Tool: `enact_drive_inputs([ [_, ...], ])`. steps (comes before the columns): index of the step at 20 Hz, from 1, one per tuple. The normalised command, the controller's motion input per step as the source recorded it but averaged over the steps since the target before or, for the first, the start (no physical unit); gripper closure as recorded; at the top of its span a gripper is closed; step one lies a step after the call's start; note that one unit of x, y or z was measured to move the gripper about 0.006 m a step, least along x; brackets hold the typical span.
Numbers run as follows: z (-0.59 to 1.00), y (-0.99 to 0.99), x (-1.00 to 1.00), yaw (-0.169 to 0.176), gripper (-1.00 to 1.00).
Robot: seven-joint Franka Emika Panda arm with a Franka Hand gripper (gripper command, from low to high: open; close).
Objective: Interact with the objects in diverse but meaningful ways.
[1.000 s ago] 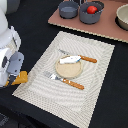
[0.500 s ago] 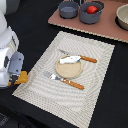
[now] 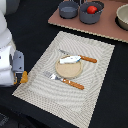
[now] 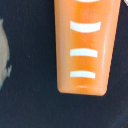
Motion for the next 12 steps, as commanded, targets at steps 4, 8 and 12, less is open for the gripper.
enact_drive_inputs([
  [4, -0.18, -0.07, 0.15, 0.019, -1.00],
  [8, -0.23, -0.07, 0.09, 0.011, -1.00],
  [12, -0.22, -0.06, 0.03, 0.015, -1.00],
])
